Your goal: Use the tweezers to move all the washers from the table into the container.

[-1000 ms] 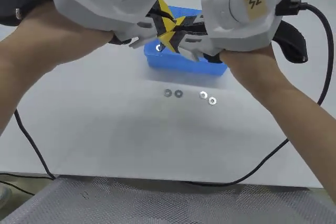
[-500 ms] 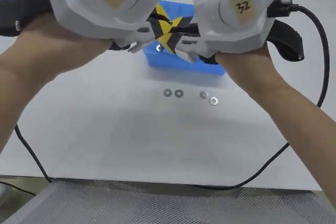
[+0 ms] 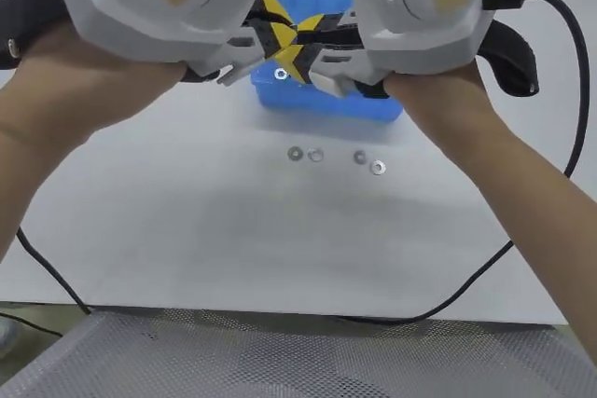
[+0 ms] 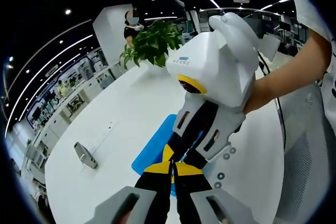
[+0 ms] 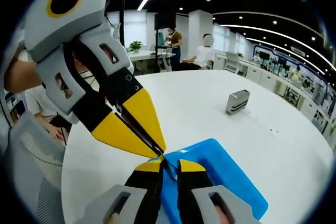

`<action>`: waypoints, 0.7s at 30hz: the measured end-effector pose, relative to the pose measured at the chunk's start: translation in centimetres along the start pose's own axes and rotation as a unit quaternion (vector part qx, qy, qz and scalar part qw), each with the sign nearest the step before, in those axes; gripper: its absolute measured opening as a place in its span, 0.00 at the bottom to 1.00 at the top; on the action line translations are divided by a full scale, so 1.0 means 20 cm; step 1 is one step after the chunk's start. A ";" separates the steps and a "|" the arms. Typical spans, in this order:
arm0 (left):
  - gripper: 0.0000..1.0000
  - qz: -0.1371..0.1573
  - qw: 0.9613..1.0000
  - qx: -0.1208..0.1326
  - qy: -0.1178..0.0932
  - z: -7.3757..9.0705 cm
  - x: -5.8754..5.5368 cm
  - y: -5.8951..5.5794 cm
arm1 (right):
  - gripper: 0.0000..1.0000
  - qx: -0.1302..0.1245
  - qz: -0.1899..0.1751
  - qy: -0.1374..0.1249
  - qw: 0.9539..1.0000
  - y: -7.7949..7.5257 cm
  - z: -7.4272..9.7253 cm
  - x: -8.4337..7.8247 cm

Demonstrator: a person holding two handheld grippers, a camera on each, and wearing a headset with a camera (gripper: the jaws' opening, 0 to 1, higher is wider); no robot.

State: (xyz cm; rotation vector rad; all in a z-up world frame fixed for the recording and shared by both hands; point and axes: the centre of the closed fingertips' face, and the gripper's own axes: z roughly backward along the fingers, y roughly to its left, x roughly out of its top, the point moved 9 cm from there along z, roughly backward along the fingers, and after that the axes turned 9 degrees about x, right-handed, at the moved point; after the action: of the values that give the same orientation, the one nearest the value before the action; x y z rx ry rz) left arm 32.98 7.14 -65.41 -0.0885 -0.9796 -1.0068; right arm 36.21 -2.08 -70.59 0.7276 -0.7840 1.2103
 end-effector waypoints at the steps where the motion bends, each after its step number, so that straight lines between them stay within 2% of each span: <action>1: 0.00 0.002 1.000 0.001 -0.002 0.01 0.01 0.00 | 0.06 0.003 0.000 -0.004 1.000 0.01 0.01 0.01; 6: 0.00 -0.005 1.000 0.008 -0.006 0.07 0.06 -0.02 | 0.06 -0.002 0.004 -0.019 1.000 0.01 0.07 0.02; 11: 0.00 -0.012 1.000 0.012 -0.012 0.13 0.10 -0.04 | 0.07 -0.003 -0.006 -0.035 0.999 0.07 0.10 0.07; 16: 0.00 -0.014 0.999 0.017 -0.028 0.19 0.14 -0.05 | 0.07 -0.010 -0.004 -0.055 0.998 0.13 0.16 0.10; 19: 0.00 -0.011 0.999 0.017 -0.031 0.21 0.14 -0.04 | 0.07 -0.013 -0.003 -0.060 0.998 0.13 0.18 0.10; 21: 0.00 -0.012 0.999 0.013 -0.030 0.18 0.13 -0.04 | 0.07 -0.009 -0.008 -0.062 0.998 0.15 0.18 0.10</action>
State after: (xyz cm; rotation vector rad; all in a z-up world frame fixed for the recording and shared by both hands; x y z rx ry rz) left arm 30.42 6.62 -61.71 -0.0866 -1.0498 -1.0176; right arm 33.12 -3.50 -66.77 0.7985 -0.8885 1.1510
